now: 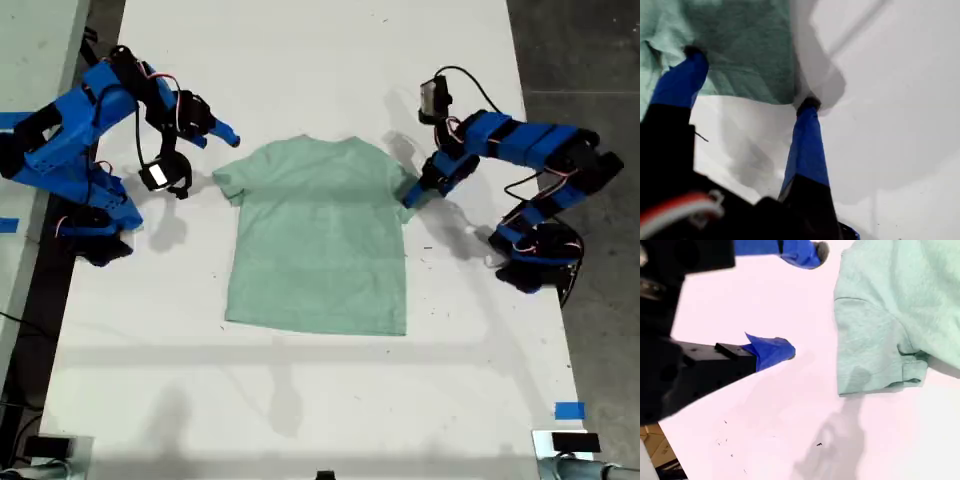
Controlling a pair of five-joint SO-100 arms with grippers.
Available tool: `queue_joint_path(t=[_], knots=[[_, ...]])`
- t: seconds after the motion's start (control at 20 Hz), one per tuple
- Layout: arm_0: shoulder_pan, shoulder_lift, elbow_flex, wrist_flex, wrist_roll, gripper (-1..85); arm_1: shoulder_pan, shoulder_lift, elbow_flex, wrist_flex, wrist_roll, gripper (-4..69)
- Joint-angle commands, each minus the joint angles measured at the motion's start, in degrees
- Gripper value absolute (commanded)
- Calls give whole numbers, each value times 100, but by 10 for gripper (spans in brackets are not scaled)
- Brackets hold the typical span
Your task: Fold tshirt
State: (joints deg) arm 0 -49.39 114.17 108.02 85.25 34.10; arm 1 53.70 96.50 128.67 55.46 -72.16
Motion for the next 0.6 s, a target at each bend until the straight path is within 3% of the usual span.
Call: queue_joint_path(t=[0.0, 0.1, 0.2, 0.3, 0.4, 0.55], knots=[[79, 18, 9, -114, 26, 250, 79, -439, -870, 149, -114, 353], [97, 18, 44, -114, 26, 247, 158, -756, -1151, 378, -202, 282], [123, 18, 53, -114, 18, 246, 220, -835, -1239, 483, -176, 50], [149, 18, 62, -114, 18, 245, 237, -800, -1274, 536, -149, 0], [185, 18, 53, -105, 18, 244, 202, -712, -1397, 729, -167, -2], [229, 18, 62, -79, -18, 241, 132, -158, -1916, 1512, -79, -2]])
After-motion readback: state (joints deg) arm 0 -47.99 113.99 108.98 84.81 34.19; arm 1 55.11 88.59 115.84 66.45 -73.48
